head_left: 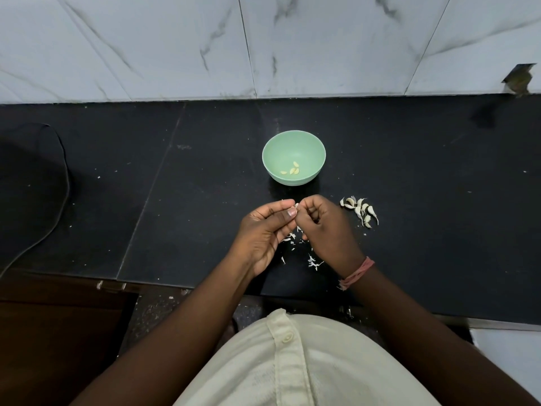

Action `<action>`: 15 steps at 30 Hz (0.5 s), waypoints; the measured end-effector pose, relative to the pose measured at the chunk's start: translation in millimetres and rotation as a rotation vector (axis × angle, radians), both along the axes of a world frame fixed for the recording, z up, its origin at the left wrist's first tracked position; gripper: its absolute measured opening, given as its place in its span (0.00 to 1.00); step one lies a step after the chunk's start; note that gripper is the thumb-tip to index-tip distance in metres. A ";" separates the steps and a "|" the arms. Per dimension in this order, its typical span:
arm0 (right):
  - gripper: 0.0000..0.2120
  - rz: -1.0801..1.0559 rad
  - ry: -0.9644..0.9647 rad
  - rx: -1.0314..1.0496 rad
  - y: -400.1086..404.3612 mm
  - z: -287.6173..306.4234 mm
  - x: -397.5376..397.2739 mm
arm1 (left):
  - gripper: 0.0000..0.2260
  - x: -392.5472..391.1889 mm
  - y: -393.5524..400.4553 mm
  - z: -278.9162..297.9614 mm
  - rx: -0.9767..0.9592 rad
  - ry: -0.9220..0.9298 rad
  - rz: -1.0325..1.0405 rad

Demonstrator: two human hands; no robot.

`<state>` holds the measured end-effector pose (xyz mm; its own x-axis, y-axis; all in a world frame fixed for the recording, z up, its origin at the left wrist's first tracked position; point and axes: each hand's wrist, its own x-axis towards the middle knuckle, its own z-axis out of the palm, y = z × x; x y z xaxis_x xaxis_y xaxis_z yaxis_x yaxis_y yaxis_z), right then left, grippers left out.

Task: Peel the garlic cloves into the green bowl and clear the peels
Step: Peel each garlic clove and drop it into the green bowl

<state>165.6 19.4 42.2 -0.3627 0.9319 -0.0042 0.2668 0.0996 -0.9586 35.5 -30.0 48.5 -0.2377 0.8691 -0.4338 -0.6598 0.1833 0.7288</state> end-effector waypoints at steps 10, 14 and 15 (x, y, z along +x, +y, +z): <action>0.03 -0.139 0.044 -0.049 0.9 -1.5 -0.8 | 0.13 0.6 -7.6 -3.4 0.012 -0.075 0.012; 0.03 -0.188 0.110 -0.095 2.1 -6.5 0.7 | 0.13 -0.2 -9.7 -2.8 0.004 -0.075 0.026; 0.03 -0.184 0.128 -0.108 2.1 -8.3 1.3 | 0.13 -0.3 -10.2 -3.2 0.004 -0.077 0.033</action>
